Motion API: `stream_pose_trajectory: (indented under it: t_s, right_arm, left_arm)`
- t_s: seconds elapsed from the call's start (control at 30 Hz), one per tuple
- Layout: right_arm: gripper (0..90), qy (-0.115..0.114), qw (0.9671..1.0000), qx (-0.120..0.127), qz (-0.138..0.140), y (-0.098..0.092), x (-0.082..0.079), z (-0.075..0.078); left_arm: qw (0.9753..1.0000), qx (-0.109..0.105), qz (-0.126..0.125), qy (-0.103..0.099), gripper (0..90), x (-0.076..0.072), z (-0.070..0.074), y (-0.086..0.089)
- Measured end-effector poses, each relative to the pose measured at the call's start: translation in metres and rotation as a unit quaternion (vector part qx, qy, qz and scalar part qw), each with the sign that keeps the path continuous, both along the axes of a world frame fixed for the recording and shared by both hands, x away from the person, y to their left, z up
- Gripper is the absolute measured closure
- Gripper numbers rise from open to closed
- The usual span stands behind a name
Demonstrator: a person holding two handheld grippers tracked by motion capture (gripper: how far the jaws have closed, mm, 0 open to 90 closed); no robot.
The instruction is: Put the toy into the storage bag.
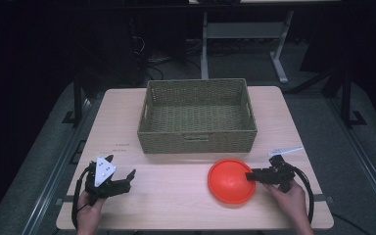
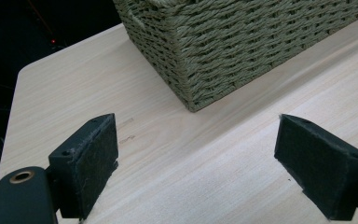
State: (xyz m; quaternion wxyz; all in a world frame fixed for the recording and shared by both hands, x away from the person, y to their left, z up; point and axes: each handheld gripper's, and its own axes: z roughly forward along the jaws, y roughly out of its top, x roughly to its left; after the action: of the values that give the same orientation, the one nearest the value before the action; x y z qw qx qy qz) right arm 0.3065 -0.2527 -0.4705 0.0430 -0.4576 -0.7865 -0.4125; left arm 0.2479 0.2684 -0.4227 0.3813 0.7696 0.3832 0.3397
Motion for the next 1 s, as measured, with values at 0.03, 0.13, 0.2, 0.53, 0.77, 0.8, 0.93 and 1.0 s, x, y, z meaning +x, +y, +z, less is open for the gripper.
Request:
stream_pose_trajectory:
  t_s: [0.03, 0.13, 0.2, 0.53, 0.77, 0.8, 0.93, 1.0]
  right_arm:
    - [68.1, 0.0, 1.0, 0.0, 0.0, 0.0, 0.0, 0.0]
    - [70.7, -0.007, 0.9999, 0.013, -0.002, -0.001, -0.002, 0.002]
    - [72.8, -0.01, 0.9999, 0.011, -0.001, 0.0, -0.003, 0.003]
    - [80.4, -0.012, 0.999, 0.042, -0.007, -0.001, -0.005, 0.007]
    - [81.6, -0.01, 0.9973, 0.072, -0.002, -0.003, -0.007, 0.011]
    - [81.6, -0.011, 0.9969, 0.078, -0.002, -0.003, -0.007, 0.012]
    - [81.7, -0.012, 0.9967, 0.08, 0.001, -0.003, -0.009, 0.015]
    - [81.8, -0.015, 0.996, 0.088, 0.004, -0.004, -0.01, 0.017]
  left_arm:
    - [1.0, 0.0, 0.0, 0.001, 12.9, 0.0, 0.0, 0.0]
    - [1.0, -0.001, 0.001, 0.001, 12.9, 0.0, 0.0, 0.0]
    - [1.0, -0.003, 0.002, 0.002, 12.9, 0.001, 0.0, 0.0]
    - [1.0, 0.0, 0.0, 0.0, 12.9, 0.001, 0.0, 0.0]
    - [1.0, 0.0, 0.002, -0.001, 12.9, 0.0, 0.0, 0.001]
    - [1.0, 0.0, 0.002, -0.001, 12.9, 0.0, 0.0, 0.001]
    - [1.0, -0.003, 0.002, -0.002, 12.9, 0.0, 0.0, 0.001]
    - [1.0, -0.003, 0.004, -0.003, 12.9, 0.0, 0.0, 0.002]
